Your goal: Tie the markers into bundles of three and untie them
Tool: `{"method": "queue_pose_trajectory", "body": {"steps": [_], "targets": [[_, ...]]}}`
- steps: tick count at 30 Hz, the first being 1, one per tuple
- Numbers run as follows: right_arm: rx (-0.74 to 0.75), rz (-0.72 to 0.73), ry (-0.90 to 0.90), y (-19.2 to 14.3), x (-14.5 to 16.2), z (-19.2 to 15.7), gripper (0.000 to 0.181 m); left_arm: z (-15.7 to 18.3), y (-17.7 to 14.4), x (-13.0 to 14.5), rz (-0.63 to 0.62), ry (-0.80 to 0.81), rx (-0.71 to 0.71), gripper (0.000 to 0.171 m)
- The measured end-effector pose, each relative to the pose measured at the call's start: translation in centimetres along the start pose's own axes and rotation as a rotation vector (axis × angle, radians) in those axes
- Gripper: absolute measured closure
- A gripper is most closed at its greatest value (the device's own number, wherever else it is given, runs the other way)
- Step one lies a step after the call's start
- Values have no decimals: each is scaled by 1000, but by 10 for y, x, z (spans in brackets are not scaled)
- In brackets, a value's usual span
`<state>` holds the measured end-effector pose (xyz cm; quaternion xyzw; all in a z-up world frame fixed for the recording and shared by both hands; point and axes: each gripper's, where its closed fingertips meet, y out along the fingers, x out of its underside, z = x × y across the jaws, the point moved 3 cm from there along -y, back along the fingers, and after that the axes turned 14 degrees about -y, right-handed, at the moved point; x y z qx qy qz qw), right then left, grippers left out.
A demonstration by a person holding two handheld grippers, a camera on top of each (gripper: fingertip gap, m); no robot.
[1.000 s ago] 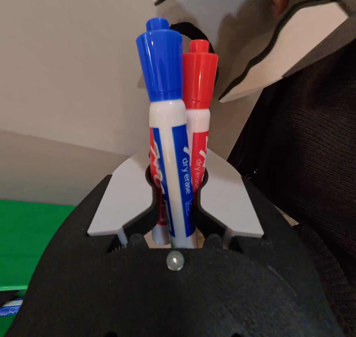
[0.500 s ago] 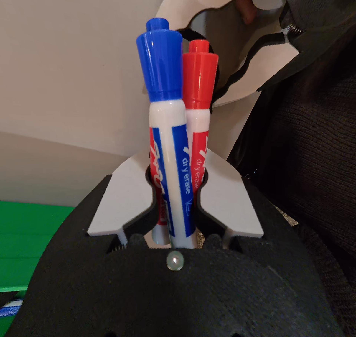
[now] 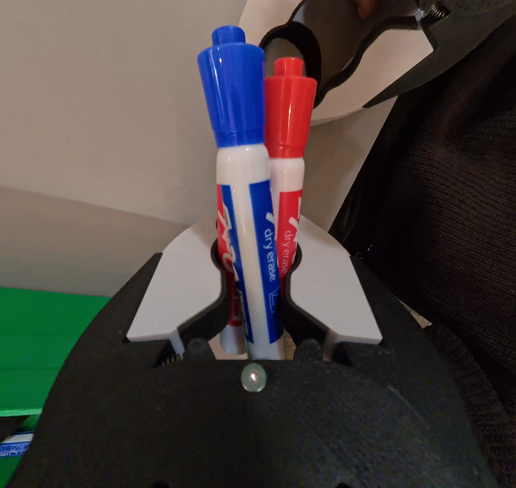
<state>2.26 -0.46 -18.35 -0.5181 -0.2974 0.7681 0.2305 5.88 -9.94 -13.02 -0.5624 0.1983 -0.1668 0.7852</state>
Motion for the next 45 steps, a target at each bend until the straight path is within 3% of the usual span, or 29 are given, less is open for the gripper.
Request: {"method": "queue_pose_trajectory", "body": {"steps": [8,25,34,45], "targets": [[15,117,122,-17,0,14,127,-4,4,1,-6,-8,11,128],[-128,695,564,-73,-41,47,129,9,7,-6,13,41,70,128],[-179,776,661,-74,-47,47,129,30,7,-15,27,111,126,128],[-270,750,652,-67,-53,34,130,35,11,-16,17,131,136,128]]}}
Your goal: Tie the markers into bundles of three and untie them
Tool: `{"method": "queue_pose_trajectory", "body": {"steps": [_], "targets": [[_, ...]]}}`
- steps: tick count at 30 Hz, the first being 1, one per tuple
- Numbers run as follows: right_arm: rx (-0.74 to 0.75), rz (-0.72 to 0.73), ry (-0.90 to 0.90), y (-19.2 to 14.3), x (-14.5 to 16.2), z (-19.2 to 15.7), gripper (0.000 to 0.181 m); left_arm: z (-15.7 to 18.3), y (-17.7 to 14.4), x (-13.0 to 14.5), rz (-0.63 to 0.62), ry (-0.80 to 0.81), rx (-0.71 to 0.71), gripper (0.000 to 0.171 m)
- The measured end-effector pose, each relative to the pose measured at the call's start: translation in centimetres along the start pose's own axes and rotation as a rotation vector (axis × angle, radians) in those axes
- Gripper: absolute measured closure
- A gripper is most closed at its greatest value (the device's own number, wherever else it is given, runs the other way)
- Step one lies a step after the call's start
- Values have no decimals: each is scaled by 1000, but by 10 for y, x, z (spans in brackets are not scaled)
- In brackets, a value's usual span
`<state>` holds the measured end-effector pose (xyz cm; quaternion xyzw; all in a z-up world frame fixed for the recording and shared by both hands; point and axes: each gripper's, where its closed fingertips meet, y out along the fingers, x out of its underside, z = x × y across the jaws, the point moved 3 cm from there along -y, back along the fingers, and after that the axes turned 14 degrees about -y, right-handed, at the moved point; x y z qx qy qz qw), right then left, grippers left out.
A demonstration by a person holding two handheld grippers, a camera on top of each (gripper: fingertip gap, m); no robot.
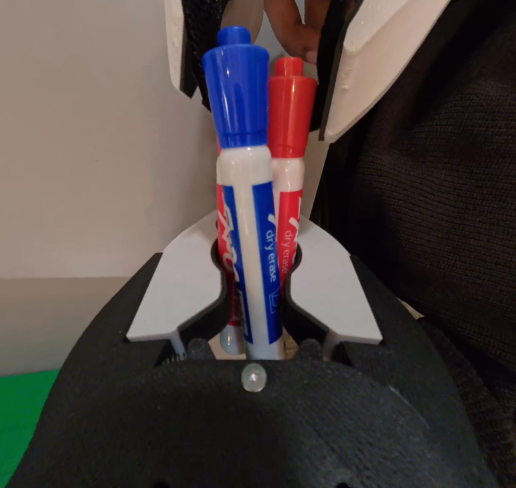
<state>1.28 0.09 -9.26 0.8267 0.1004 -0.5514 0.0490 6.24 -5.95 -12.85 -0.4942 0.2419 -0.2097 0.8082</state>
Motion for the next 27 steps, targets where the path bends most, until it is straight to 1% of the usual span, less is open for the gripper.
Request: {"method": "queue_pose_trajectory", "body": {"steps": [4,14,22,27], "targets": [[-4,-25,1,-1,1,0,130,0,2,0,-10,2,3,128],[10,-179,-92,-2,11,-2,127,2,11,-1,-48,14,0,128],[7,-219,-102,-3,14,-4,131,9,20,-5,-69,35,10,128],[-9,-218,-101,-4,14,-5,130,10,21,-7,-65,37,8,128]]}}
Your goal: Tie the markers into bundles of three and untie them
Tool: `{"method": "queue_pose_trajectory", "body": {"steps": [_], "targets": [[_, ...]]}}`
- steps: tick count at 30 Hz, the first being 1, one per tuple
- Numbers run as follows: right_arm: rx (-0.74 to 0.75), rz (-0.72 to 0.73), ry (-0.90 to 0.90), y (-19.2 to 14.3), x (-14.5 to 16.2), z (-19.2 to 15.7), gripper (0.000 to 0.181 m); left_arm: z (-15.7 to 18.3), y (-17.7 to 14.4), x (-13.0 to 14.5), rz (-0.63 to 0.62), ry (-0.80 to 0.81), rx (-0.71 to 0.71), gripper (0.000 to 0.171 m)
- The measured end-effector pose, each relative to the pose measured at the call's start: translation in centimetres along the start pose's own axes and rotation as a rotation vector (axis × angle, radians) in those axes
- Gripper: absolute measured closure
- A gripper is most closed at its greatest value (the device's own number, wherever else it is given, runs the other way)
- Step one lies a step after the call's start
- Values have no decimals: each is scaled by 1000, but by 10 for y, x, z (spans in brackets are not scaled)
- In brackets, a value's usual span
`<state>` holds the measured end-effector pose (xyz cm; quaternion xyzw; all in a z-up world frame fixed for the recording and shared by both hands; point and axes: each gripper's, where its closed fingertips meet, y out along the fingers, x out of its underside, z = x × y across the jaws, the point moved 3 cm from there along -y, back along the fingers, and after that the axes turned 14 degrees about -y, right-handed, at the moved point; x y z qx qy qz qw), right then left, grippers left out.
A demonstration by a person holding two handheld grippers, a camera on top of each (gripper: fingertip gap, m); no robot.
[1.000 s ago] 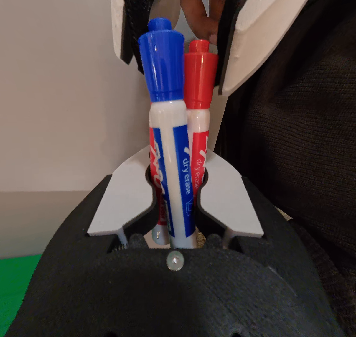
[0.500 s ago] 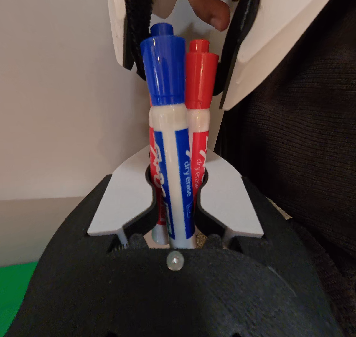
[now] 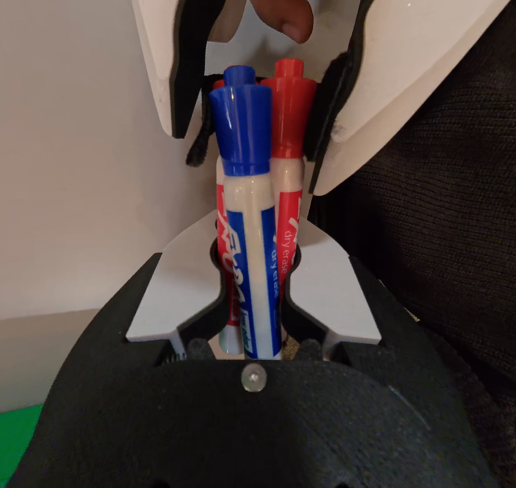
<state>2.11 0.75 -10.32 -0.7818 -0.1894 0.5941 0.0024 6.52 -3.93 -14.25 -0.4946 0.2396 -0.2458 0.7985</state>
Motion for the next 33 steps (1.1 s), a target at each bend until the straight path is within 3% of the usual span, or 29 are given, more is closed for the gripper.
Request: {"method": "queue_pose_trajectory", "body": {"steps": [20,33], "targets": [[-114,23,56,-5,1,-7,133,10,5,-3,-26,42,-8,128],[-146,-38,37,-1,8,-14,135,17,18,-8,-69,68,-6,128]]}}
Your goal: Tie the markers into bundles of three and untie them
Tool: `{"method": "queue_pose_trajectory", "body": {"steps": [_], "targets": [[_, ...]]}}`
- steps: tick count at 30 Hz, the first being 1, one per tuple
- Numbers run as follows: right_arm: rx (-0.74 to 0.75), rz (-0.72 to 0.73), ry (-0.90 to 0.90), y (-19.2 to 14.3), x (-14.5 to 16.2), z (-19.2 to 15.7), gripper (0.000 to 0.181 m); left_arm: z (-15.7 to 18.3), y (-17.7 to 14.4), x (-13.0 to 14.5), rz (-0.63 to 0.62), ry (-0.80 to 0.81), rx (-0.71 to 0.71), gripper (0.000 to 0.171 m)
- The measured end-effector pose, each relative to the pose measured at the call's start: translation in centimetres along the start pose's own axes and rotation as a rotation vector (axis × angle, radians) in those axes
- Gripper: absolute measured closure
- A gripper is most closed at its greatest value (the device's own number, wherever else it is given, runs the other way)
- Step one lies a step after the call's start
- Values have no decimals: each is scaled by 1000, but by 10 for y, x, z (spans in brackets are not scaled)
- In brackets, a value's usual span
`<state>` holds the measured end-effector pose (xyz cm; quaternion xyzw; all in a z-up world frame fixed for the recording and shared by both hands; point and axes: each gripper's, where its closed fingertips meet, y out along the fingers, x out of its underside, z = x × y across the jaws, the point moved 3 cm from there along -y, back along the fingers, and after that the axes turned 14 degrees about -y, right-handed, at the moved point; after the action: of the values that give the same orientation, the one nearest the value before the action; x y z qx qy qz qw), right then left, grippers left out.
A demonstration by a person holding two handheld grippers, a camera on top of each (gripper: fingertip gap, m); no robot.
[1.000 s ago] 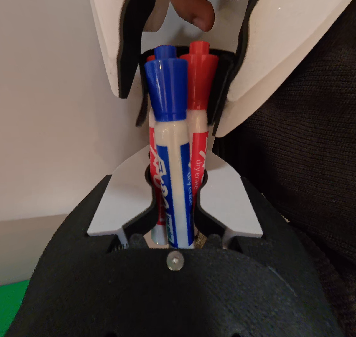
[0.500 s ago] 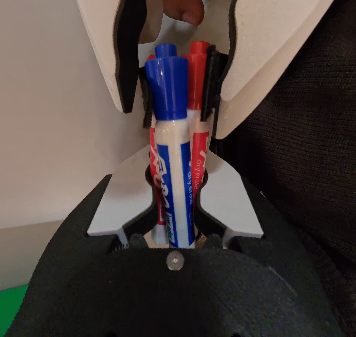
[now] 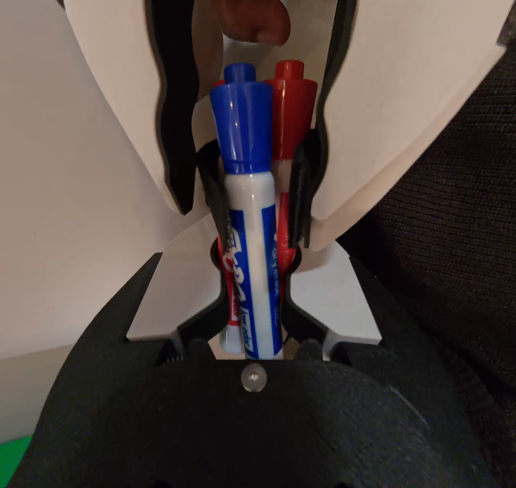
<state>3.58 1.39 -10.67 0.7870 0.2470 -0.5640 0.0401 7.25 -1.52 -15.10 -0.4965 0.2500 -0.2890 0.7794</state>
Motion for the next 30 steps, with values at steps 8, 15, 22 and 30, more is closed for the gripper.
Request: {"method": "queue_pose_trajectory", "body": {"steps": [8,15,22,30], "targets": [[-3,-3,-3,4,1,-2,136,4,5,-3,-16,11,4,128],[15,-3,-11,4,0,0,152,4,8,-3,-23,13,5,129],[18,14,12,0,-3,4,171,5,9,-4,-26,16,11,128],[21,-2,-43,0,-7,2,173,4,8,-5,-18,19,2,128]]}}
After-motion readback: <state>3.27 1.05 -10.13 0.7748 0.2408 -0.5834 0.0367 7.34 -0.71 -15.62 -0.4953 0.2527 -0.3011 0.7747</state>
